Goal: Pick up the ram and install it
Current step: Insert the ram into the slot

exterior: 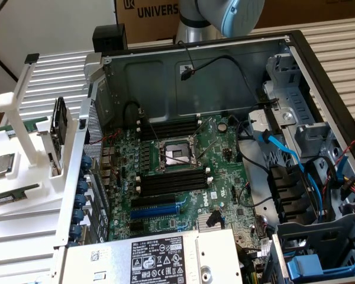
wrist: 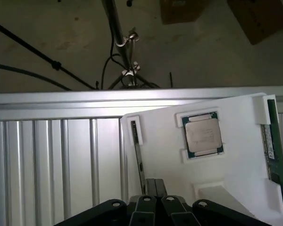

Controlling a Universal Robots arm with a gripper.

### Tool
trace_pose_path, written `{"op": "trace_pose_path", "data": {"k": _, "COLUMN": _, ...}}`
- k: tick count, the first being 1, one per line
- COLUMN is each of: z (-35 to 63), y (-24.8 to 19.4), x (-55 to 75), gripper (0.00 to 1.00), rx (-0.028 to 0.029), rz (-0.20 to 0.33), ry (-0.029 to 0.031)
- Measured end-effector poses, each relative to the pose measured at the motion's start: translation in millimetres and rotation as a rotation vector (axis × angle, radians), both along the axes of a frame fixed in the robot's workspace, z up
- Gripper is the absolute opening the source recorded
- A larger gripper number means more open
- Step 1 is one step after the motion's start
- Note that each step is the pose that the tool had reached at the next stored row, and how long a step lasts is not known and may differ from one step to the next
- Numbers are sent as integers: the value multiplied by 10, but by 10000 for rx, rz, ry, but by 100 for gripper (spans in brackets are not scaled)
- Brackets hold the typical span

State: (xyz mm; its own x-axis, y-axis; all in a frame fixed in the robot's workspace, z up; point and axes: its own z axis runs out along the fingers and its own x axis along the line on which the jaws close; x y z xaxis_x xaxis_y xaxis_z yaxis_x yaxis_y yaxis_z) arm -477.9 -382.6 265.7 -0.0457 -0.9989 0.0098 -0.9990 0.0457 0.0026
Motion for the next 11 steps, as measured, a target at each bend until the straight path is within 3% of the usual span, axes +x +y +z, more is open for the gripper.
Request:
{"op": "trace_pose_path", "data": {"k": 1, "z": -1, "y": 1, "x": -26, "gripper": 11, "rx": -224, "rz": 0, "ry": -178}}
{"op": "trace_pose_path", "data": {"k": 2, "z": -1, "y": -1, "x": -32, "gripper": 11, "rx": -363, "rz": -1, "ry": -370}}
{"op": "trace_pose_path", "data": {"k": 4, "z": -7, "y": -5, "x": -32, "gripper": 11, "rx": -400, "rz": -3, "ry": -537}}
{"op": "trace_pose_path", "data": {"k": 6, "z": -15, "y": -12, "x": -31, "gripper": 11, "rx": -403, "rz": -6, "ry": -706}}
{"op": "trace_pose_path", "data": {"k": 7, "z": -33, "y": -19, "x": -32, "gripper": 11, "rx": -403, "rz": -10, "ry": -820}}
{"op": "trace_pose_path", "data": {"k": 10, "z": -77, "y": -22, "x": -34, "gripper": 11, "rx": -393, "rz": -9, "ry": -821}}
{"op": "trace_pose_path", "data": {"k": 11, "z": -95, "y": -24, "x": -38, "gripper": 11, "rx": -358, "rz": -12, "ry": -824}}
